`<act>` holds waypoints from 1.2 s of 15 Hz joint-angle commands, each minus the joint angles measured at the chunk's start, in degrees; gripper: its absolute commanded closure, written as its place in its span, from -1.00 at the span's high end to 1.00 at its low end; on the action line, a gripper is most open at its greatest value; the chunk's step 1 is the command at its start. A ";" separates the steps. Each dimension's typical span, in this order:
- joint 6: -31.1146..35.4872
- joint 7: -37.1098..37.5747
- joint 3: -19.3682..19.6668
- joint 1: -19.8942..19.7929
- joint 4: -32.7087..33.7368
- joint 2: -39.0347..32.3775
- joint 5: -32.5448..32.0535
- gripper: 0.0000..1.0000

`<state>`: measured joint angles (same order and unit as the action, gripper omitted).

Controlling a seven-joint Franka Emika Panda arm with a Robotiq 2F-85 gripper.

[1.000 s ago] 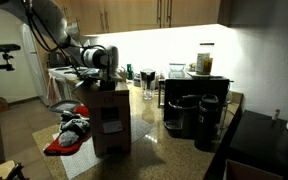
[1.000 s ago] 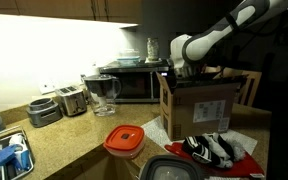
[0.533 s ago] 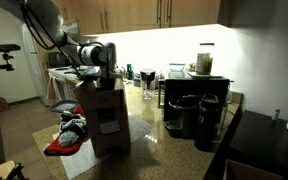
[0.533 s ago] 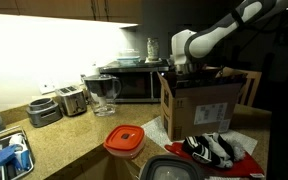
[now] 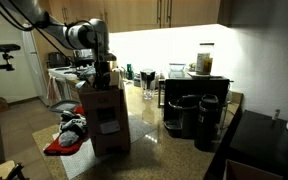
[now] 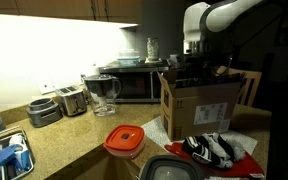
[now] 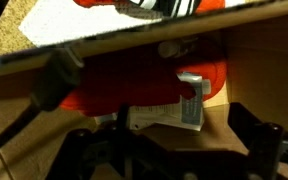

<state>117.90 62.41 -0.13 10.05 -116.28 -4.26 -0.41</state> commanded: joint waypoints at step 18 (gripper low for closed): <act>-2.70 -1.32 -2.19 -3.60 -5.74 -0.03 11.00 1.00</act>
<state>116.34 62.47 -1.40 7.68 -122.10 -3.03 7.72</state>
